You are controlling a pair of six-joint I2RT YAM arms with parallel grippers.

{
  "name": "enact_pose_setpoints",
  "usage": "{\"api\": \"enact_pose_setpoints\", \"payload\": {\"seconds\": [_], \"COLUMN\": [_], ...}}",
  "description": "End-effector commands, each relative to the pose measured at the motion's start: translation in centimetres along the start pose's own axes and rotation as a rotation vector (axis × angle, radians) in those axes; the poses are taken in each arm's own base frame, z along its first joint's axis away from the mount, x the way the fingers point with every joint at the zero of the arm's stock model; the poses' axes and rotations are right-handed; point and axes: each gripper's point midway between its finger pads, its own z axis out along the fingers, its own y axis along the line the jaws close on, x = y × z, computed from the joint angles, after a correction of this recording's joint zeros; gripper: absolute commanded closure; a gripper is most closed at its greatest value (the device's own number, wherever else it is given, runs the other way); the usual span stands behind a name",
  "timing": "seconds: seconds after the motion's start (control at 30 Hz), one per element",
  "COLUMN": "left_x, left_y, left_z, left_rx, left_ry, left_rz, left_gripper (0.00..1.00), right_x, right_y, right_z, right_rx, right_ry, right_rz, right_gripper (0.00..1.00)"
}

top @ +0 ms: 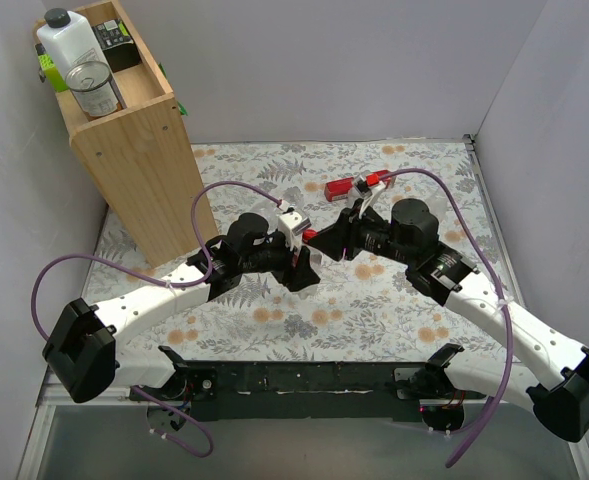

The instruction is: Unscrew the bottle caps

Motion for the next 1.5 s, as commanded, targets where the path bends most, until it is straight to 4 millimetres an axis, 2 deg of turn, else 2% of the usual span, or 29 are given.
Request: {"api": "enact_pose_setpoints", "payload": {"seconds": [0.0, 0.43, 0.6, 0.8, 1.23, 1.3, 1.33, 1.47], "left_x": [-2.1, -1.8, -1.5, -1.5, -1.3, -1.7, -1.6, -1.9], "left_y": [0.1, -0.6, -0.7, -0.9, -1.0, -1.3, -1.4, -1.8], "left_z": [-0.3, -0.1, 0.1, 0.1, 0.2, 0.1, 0.0, -0.3], "left_rx": [-0.033, 0.001, 0.001, 0.002, 0.011, 0.019, 0.021, 0.049], "left_ry": [-0.045, -0.034, -0.023, -0.023, -0.018, -0.030, -0.031, -0.045], "left_rz": [0.017, 0.029, 0.032, 0.036, 0.033, 0.038, 0.035, 0.042], "left_gripper": [0.83, 0.83, 0.83, 0.83, 0.83, 0.83, 0.83, 0.83], "right_x": [-0.7, -0.5, -1.0, -0.4, 0.0, 0.3, 0.4, 0.9], "right_y": [0.3, 0.0, 0.0, -0.5, 0.0, -0.1, -0.2, -0.6], "right_z": [0.1, 1.3, 1.5, 2.0, 2.8, 2.8, 2.8, 2.4], "right_rx": [0.008, 0.018, 0.034, 0.049, 0.029, 0.033, 0.035, 0.052], "right_ry": [-0.026, -0.009, -0.015, 0.006, 0.023, 0.028, 0.030, 0.029], "right_rz": [-0.004, 0.003, 0.000, 0.002, -0.001, 0.000, 0.001, -0.001], "right_gripper": [0.55, 0.53, 0.52, 0.51, 0.51, 0.55, 0.62, 0.80]}}
